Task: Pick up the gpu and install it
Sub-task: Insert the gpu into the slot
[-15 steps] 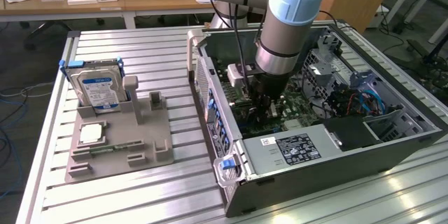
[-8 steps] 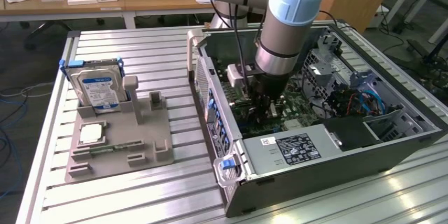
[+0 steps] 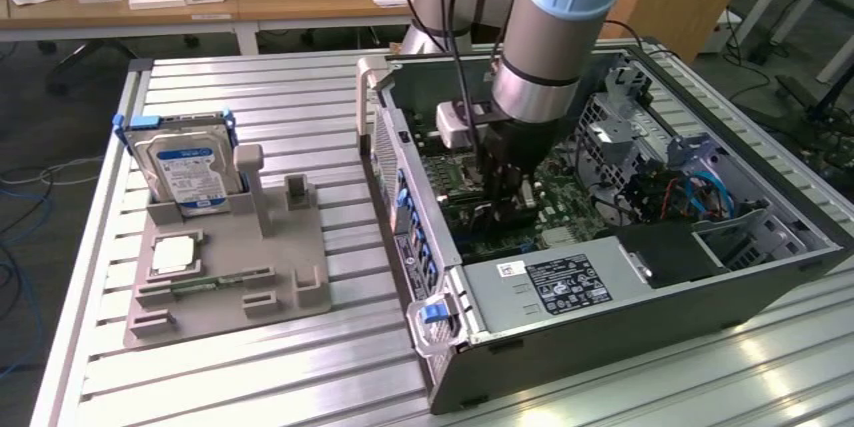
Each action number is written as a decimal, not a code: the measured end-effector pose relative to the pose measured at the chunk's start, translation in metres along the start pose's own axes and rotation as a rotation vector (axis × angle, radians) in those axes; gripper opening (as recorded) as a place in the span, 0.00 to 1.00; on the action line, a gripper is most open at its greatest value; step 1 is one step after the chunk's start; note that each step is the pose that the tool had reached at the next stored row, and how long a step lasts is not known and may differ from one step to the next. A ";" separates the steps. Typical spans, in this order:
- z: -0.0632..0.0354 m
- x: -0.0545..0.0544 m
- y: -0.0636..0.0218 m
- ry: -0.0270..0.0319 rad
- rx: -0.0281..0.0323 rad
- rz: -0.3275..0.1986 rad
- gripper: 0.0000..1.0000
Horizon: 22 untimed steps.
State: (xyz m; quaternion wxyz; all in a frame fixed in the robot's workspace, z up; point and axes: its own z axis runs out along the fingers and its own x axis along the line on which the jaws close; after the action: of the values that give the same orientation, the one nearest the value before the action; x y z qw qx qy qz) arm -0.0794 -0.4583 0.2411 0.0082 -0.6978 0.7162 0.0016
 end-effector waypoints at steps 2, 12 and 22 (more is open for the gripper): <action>-0.0079 0.000 -0.0001 0.0001 0.0007 0.000 0.35; -0.0449 -0.001 -0.0004 0.0000 0.0052 0.000 0.35; -0.0449 -0.001 -0.0004 -0.0001 0.0055 0.000 0.16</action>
State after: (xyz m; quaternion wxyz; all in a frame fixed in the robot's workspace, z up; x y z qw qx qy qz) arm -0.0794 -0.4583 0.2861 0.0101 -0.6978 0.7162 -0.0003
